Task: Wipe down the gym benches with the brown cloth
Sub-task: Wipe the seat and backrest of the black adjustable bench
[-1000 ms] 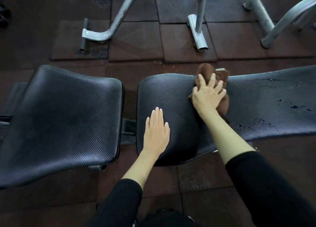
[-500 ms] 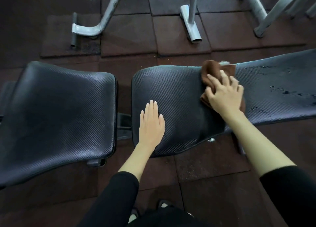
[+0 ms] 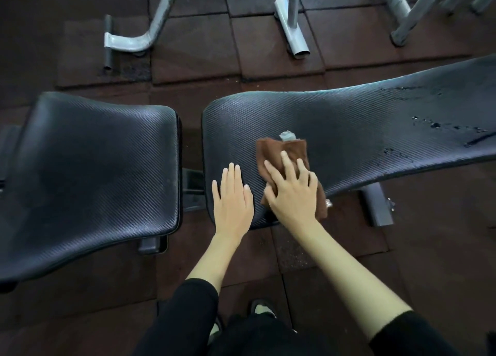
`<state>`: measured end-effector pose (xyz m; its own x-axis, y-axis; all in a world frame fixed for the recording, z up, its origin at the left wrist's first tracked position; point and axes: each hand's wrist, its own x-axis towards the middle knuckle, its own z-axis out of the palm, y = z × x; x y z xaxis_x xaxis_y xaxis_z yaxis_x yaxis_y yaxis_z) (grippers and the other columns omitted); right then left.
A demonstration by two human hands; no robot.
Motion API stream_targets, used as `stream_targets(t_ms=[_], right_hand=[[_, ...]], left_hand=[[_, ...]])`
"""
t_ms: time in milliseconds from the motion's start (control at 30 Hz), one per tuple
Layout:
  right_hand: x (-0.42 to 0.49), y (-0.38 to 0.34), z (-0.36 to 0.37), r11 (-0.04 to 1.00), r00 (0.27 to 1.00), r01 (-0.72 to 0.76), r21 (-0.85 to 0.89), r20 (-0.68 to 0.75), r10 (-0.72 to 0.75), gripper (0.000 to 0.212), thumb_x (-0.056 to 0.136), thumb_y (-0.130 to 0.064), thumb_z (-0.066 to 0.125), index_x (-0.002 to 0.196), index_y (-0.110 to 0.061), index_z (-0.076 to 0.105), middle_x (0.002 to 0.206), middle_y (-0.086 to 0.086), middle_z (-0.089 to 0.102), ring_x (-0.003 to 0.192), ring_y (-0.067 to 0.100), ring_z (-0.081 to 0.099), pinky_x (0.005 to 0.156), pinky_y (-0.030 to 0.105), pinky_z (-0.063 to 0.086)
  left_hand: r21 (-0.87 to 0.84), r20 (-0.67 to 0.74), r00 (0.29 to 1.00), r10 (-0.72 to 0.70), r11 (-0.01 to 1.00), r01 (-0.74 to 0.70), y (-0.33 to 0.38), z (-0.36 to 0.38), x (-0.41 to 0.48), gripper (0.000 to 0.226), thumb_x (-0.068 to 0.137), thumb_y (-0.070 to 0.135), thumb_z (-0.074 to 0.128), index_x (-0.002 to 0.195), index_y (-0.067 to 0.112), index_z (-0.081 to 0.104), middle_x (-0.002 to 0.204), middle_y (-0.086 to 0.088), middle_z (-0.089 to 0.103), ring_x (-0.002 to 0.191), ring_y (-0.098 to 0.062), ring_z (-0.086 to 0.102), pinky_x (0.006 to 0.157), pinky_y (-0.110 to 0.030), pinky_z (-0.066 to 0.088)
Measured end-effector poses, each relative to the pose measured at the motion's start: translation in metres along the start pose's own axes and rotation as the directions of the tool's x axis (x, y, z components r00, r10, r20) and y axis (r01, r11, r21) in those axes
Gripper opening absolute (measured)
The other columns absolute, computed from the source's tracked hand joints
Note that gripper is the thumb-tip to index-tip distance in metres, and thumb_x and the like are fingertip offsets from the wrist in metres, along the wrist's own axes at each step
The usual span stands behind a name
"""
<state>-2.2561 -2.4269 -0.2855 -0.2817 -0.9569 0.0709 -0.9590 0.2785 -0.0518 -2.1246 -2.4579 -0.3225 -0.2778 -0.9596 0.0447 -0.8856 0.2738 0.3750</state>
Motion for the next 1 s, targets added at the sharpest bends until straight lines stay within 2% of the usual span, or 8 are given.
stream_targets(t_ms=[100, 200, 333, 467, 633, 733, 867, 1000], right_hand=[[-0.002, 0.022, -0.002, 0.987, 0.987, 0.157, 0.017, -0.026, -0.157, 0.047, 0.082, -0.041, 0.044, 0.126, -0.034, 0.060, 0.142, 0.002, 0.050, 0.123, 0.035, 0.049, 0.093, 0.047, 0.038], [-0.001, 0.050, -0.007, 0.985, 0.984, 0.172, -0.009, -0.037, -0.172, 0.047, 0.082, -0.042, 0.044, 0.126, -0.037, 0.060, 0.142, -0.001, 0.050, 0.124, 0.033, 0.047, 0.094, 0.044, 0.033], [0.010, 0.111, -0.023, 0.999, 0.999, 0.018, -0.027, -0.050, -0.019, 0.051, 0.082, -0.045, 0.039, 0.130, -0.039, 0.055, 0.146, 0.000, 0.044, 0.130, 0.033, 0.041, 0.098, 0.044, 0.029], [0.027, 0.165, -0.044, 0.965, 0.964, -0.261, 0.020, -0.050, 0.262, 0.055, 0.083, -0.047, 0.038, 0.136, -0.040, 0.049, 0.154, -0.002, 0.032, 0.141, 0.035, 0.021, 0.109, 0.047, 0.020], [0.029, 0.133, -0.044, 0.897, 0.899, -0.431, 0.093, -0.043, 0.436, 0.056, 0.084, -0.048, 0.041, 0.140, -0.042, 0.041, 0.157, 0.005, 0.024, 0.139, 0.041, 0.020, 0.107, 0.054, 0.018], [0.020, 0.110, -0.036, 0.968, 0.969, -0.248, 0.029, 0.004, 0.248, 0.058, 0.085, -0.054, 0.043, 0.142, -0.047, 0.035, 0.156, 0.011, 0.023, 0.135, 0.045, 0.026, 0.101, 0.055, 0.025], [0.018, 0.123, -0.031, 0.998, 1.000, -0.005, -0.063, -0.028, 0.004, 0.049, 0.087, -0.057, 0.043, 0.134, -0.046, 0.048, 0.150, 0.011, 0.036, 0.127, 0.044, 0.037, 0.093, 0.053, 0.033], [0.030, 0.153, -0.037, 0.988, 0.990, 0.138, -0.075, -0.020, -0.139, 0.046, 0.084, -0.055, 0.042, 0.127, -0.045, 0.055, 0.147, 0.007, 0.042, 0.133, 0.043, 0.032, 0.104, 0.054, 0.024]], left_hand=[[0.006, -0.006, 1.000, 0.015, 1.000, -0.015, 0.006, 0.000, -0.004, 0.052, 0.097, 0.028, 0.024, 0.143, 0.004, 0.037, 0.149, -0.011, 0.036, 0.139, -0.024, 0.032, 0.111, -0.048, 0.026], [-0.008, -0.013, 0.999, 0.031, 0.999, -0.031, 0.019, 0.001, -0.006, 0.052, 0.097, 0.027, 0.025, 0.143, 0.004, 0.035, 0.150, -0.011, 0.034, 0.139, -0.024, 0.031, 0.112, -0.048, 0.024], [-0.031, -0.002, 0.994, 0.108, 0.994, -0.108, 0.046, 0.003, -0.005, 0.053, 0.098, 0.028, 0.024, 0.144, 0.005, 0.034, 0.150, -0.010, 0.034, 0.140, -0.023, 0.030, 0.112, -0.047, 0.023], [-0.038, 0.013, 0.986, 0.164, 0.986, -0.163, 0.077, 0.007, -0.002, 0.053, 0.099, 0.030, 0.022, 0.145, 0.006, 0.033, 0.150, -0.009, 0.034, 0.140, -0.022, 0.030, 0.113, -0.047, 0.023], [-0.040, 0.040, 0.984, 0.176, 0.984, -0.175, 0.103, 0.013, 0.006, 0.054, 0.097, 0.032, 0.023, 0.145, 0.008, 0.034, 0.151, -0.008, 0.034, 0.140, -0.021, 0.029, 0.113, -0.049, 0.024], [-0.016, 0.043, 0.986, 0.162, 0.987, -0.161, 0.106, 0.018, 0.005, 0.054, 0.097, 0.033, 0.024, 0.144, 0.008, 0.036, 0.151, -0.008, 0.034, 0.140, -0.021, 0.030, 0.111, -0.050, 0.027], [-0.004, 0.038, 0.985, 0.169, 0.986, -0.169, 0.106, 0.018, 0.005, 0.054, 0.098, 0.033, 0.023, 0.145, 0.009, 0.034, 0.151, -0.008, 0.033, 0.140, -0.022, 0.029, 0.111, -0.050, 0.026], [0.007, 0.055, 0.983, 0.173, 0.985, -0.173, 0.106, 0.016, 0.005, 0.054, 0.098, 0.033, 0.023, 0.145, 0.009, 0.033, 0.151, -0.008, 0.033, 0.140, -0.022, 0.030, 0.110, -0.050, 0.027]])
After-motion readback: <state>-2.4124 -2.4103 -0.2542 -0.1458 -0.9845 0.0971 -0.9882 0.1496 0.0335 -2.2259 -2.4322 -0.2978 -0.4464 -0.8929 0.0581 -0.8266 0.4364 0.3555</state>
